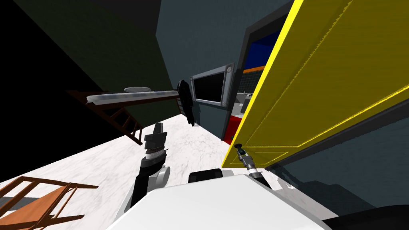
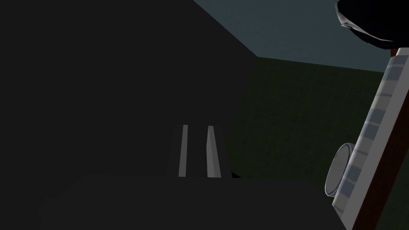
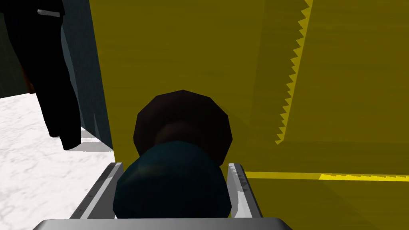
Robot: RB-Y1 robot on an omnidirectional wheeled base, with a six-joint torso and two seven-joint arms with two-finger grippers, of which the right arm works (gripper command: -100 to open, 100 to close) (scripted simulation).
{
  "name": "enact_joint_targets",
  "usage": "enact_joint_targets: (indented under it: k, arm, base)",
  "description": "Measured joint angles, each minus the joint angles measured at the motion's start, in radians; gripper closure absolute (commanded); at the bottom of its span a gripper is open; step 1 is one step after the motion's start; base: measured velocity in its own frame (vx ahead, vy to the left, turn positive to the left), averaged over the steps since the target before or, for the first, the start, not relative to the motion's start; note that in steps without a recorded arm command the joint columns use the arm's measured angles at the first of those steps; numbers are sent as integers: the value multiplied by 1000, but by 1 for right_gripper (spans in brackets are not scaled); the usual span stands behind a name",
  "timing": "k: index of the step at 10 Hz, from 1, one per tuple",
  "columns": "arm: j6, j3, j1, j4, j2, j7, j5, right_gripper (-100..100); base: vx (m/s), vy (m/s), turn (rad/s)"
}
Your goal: Pull the door open
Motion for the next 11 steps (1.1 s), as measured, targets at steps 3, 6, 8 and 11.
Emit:
enact_joint_targets:
  k: [3, 6, 8, 11]
  arm:
    - [-16, 16, 4, 16, -8, -17, 9, 100]
    - [-41, 28, 6, 26, -25, -37, 16, 100]
    - [-60, 40, 8, 36, -34, -50, 22, 100]
    - [-94, 62, 5, 67, -42, -77, 35, 100]
  base:
    - [-143, -20, 95]
    - [-198, -41, 133]
    - [-209, -40, 136]
    - [-194, -62, 105]
